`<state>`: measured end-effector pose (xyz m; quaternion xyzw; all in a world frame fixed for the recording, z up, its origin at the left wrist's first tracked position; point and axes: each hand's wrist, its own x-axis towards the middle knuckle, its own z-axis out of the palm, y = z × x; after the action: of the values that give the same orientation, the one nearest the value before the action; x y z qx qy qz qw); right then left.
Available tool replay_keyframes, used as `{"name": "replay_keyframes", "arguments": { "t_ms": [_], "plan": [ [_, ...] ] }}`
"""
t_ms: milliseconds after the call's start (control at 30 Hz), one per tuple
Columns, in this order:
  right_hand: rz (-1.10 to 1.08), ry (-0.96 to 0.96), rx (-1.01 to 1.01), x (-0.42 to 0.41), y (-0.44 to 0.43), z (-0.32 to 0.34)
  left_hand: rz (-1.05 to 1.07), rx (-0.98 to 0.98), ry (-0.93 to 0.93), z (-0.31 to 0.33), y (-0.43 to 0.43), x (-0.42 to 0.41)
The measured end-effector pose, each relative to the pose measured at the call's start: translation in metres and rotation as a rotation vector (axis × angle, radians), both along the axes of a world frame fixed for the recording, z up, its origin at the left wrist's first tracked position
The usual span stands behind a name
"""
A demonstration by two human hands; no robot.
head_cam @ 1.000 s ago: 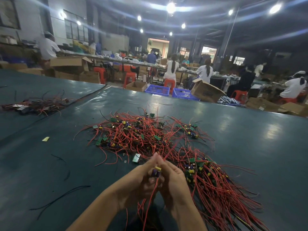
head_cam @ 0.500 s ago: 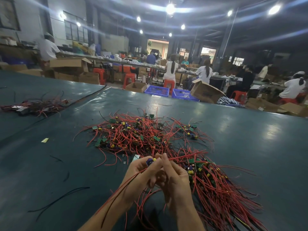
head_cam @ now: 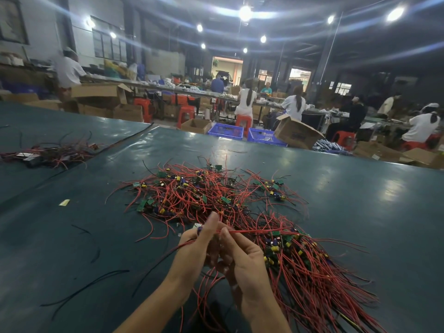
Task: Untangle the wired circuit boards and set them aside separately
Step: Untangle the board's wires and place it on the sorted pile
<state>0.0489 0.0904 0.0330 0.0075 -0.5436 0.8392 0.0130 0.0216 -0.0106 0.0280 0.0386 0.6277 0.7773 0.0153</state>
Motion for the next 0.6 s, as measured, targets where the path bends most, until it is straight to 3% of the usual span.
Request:
{"name": "replay_keyframes", "arguments": {
  "t_ms": [100,200,300,600],
  "plan": [
    [0.042,0.004,-0.035,0.0,0.001,0.0,0.03,0.055,0.153,0.007,0.002,0.007],
    [0.093,-0.028,-0.055,-0.001,0.002,-0.001,0.108,0.078,0.194,0.007,0.003,0.008],
    [0.112,-0.094,-0.125,-0.006,0.007,-0.001,0.127,-0.015,0.252,0.01,0.003,0.011],
    [-0.113,-0.202,-0.328,-0.012,0.045,0.005,0.016,-0.081,0.284,0.012,0.005,0.018]
  ]
}}
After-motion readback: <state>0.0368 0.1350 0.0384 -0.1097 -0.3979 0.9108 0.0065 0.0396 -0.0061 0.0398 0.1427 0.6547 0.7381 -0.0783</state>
